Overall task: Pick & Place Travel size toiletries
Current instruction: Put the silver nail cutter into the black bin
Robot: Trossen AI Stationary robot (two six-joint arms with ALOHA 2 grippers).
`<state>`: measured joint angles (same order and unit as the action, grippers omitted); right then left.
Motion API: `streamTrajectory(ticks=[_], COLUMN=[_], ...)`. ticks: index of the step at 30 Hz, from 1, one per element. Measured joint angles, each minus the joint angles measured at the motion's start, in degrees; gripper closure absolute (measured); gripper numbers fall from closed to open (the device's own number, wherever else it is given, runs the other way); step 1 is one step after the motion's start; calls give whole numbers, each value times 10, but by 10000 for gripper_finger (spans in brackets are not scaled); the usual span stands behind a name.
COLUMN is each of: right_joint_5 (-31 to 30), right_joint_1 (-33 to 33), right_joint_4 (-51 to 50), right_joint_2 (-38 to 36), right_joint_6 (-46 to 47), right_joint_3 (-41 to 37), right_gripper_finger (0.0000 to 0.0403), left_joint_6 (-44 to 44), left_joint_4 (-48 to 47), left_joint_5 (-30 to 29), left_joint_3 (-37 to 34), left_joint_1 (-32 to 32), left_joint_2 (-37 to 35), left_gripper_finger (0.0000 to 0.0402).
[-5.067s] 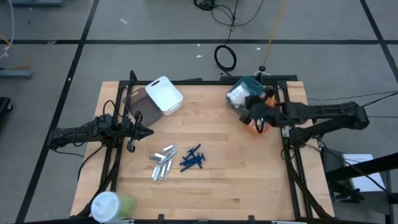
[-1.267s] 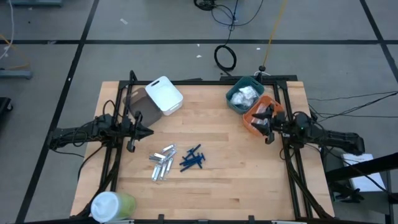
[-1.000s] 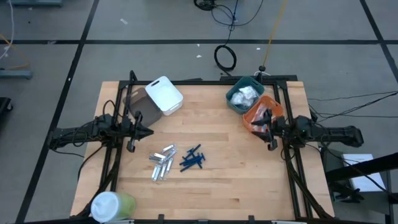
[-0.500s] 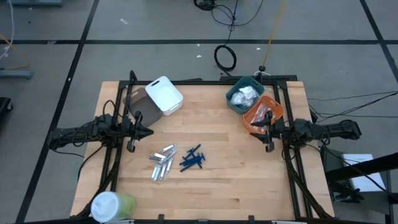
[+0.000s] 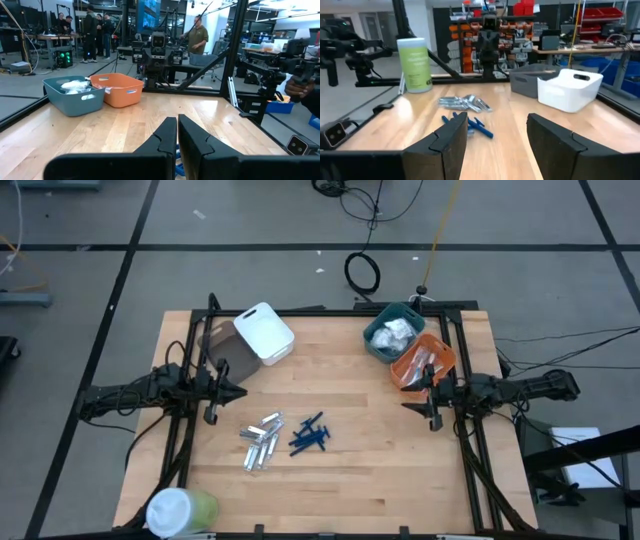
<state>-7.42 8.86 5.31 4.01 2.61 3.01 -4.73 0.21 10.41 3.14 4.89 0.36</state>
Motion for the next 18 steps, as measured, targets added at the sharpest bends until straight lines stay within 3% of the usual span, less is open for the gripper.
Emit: streamTrajectory(ticks=[18], right_joint_5=[0], right_joint_1=[0], right_joint_4=[-5], right_joint_2=[0], right_joint_6=[12], right_joint_3=[0], right_gripper_finger=[207], left_joint_6=[0], left_joint_4=[0], left_joint_5=[0], left_joint_3=[0], left_joint_1=[0], left_joint_2=[0], left_gripper_finger=[387])
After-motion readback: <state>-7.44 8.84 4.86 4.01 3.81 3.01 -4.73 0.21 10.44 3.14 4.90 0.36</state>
